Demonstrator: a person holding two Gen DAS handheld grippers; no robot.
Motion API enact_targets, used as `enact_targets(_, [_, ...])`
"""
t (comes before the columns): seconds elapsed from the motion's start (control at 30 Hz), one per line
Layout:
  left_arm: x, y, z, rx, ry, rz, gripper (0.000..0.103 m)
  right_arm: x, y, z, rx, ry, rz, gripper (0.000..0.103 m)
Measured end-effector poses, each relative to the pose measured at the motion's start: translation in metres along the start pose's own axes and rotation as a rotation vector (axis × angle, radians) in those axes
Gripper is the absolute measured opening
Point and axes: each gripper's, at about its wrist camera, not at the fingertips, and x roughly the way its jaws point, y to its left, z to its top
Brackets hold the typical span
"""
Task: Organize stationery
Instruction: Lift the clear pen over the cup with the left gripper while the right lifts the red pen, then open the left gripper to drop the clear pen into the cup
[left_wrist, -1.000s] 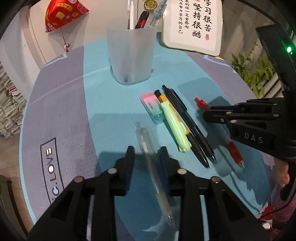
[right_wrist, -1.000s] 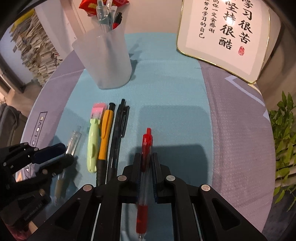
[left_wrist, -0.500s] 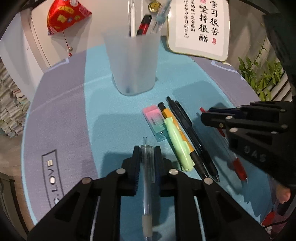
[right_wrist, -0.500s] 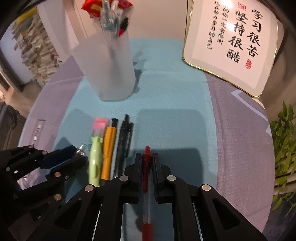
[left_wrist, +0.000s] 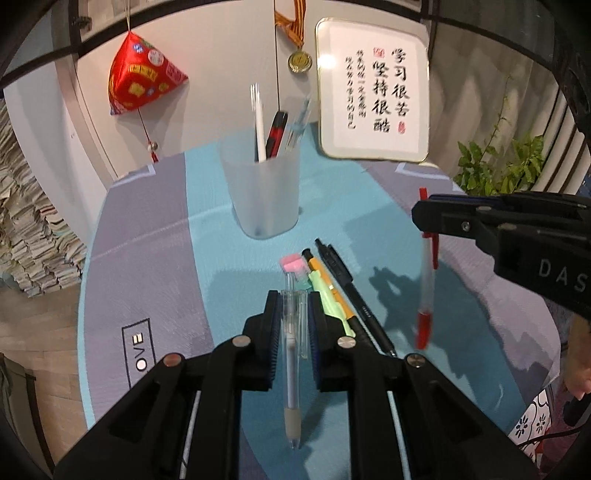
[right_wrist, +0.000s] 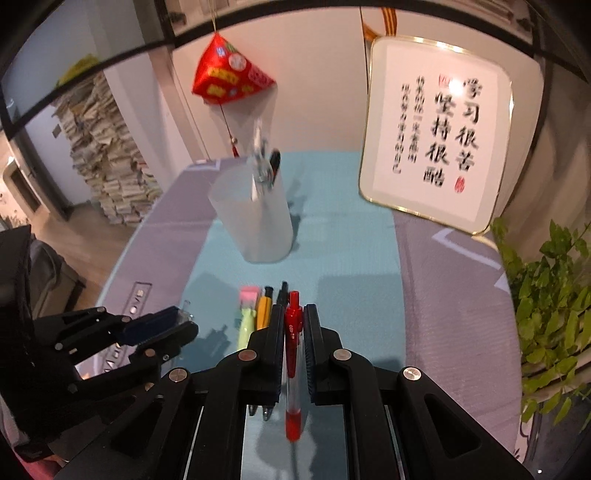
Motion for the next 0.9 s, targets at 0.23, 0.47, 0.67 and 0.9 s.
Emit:
enact_targets(0.23, [-0.015, 0.001, 0.004, 0.003, -0.043, 0.007, 0.013, -0.022, 0.009, 0.004, -0.020, -0.066, 0.000, 0.010])
enact_targets(0.47, [-0.027, 0.002, 0.015, 0.006, -0.087, 0.018, 0.012, -0.031, 0.011, 0.007, -0.025, -0.099, -0.005, 0.010])
enact_targets(0.67, [-0.040, 0.016, 0.046, -0.030, -0.154, 0.036, 0.011, -0.036, 0.009, 0.007, -0.023, -0.112, -0.007, 0.010])
enact_targets(0.9, [-0.057, 0.026, 0.093, -0.047, -0.253, 0.080, 0.011, -0.038, 0.005, 0.009, -0.016, -0.119, -0.007, 0.010])
